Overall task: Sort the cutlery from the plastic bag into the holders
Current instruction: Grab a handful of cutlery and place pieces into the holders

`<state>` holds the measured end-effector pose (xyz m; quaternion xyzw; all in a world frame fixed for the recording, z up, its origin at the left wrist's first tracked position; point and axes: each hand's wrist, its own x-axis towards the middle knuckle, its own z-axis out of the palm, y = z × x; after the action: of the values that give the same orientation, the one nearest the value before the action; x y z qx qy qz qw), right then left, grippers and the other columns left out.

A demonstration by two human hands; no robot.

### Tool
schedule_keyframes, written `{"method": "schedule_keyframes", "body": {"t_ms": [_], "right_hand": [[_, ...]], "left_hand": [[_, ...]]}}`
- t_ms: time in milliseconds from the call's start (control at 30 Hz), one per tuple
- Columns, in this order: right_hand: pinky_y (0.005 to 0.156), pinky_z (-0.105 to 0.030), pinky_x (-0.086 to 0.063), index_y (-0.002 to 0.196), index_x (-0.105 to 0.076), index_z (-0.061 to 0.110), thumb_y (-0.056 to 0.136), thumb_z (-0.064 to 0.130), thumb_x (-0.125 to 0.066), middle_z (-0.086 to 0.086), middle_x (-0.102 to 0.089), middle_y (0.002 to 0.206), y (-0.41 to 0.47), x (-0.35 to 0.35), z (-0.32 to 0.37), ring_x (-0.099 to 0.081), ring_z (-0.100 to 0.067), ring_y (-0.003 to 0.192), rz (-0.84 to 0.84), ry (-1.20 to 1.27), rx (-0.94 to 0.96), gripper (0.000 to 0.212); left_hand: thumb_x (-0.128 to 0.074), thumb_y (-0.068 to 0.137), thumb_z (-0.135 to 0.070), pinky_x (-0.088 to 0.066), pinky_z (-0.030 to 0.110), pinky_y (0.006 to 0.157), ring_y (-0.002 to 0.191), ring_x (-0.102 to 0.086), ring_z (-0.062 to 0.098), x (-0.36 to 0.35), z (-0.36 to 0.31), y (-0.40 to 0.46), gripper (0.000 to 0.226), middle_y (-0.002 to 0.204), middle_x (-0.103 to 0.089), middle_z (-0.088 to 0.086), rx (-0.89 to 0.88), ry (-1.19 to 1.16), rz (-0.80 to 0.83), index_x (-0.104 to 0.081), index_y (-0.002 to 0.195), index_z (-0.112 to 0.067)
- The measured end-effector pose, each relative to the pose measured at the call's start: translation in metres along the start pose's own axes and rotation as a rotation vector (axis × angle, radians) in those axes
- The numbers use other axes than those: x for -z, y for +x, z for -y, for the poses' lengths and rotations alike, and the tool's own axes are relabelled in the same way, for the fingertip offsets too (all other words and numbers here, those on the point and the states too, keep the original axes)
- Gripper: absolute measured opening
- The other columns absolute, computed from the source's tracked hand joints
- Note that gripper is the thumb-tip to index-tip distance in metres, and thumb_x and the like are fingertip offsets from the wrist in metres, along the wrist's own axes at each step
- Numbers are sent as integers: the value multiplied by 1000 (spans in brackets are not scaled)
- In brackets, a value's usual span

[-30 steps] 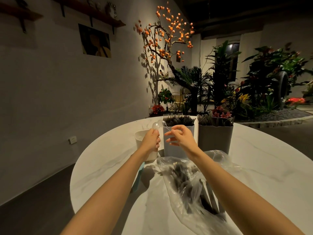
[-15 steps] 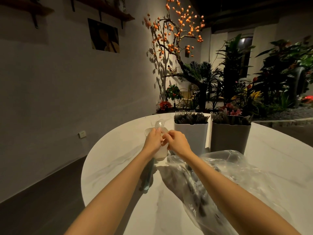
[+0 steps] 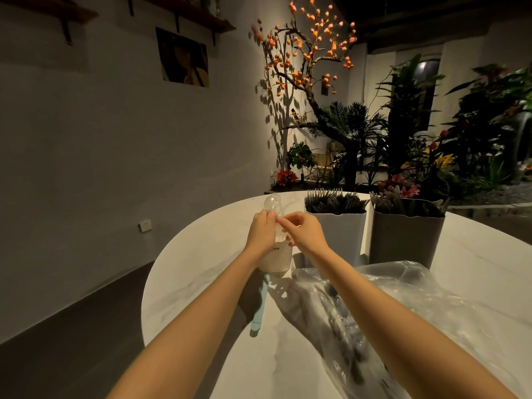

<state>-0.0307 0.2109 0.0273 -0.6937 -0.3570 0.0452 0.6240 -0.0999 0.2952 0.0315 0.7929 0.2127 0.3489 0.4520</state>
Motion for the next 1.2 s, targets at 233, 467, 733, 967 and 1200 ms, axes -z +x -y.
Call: {"method": "schedule_keyframes", "body": {"t_ms": [233, 467, 733, 967, 1200], "right_hand": [[48, -12, -46, 131, -52, 4, 98, 24, -53, -7, -61, 112, 22, -3, 11, -60, -10, 79, 26, 7, 42, 39], [47, -6, -40, 105, -61, 5, 93, 20, -62, 3, -59, 78, 39, -7, 24, -53, -6, 65, 103, 6, 68, 20], [50, -14, -46, 100, -63, 2, 92, 16, -64, -1, -62, 76, 48, -12, 23, -57, -6, 54, -36, -106, 124, 16], [64, -32, -55, 106, -59, 1, 93, 18, -61, -16, -65, 96, 53, -19, 22, -63, -21, 67, -13, -313, 93, 21], [68, -31, -51, 111, -63, -4, 92, 17, -63, -20, -68, 103, 49, -25, 17, -66, -29, 85, 251, -571, 40, 28]], "left_hand": [[-23, 106, -27, -40, 44, 87, 90, -51, 29, 8, 6, 11, 29, 82, -52, 0, -65, 279, 84, -44, 88, -15], [-19, 107, -26, -41, 50, 99, 93, -55, 27, 13, 6, 20, 30, 82, -54, -2, -113, 407, 206, -47, 98, -21], [-27, 105, -29, -34, 47, 105, 116, -49, 26, 24, 12, 33, 34, 116, -61, 6, -79, 337, 241, -58, 107, -15], [-36, 102, -11, -38, 46, 108, 127, -44, 24, 28, 36, 39, 28, 134, -52, 5, -19, 236, 34, -57, 119, -20], [-37, 102, -11, -38, 29, 98, 128, -45, 24, 29, 43, 39, 33, 142, -47, 7, 52, 229, 128, -47, 134, -11]]}}
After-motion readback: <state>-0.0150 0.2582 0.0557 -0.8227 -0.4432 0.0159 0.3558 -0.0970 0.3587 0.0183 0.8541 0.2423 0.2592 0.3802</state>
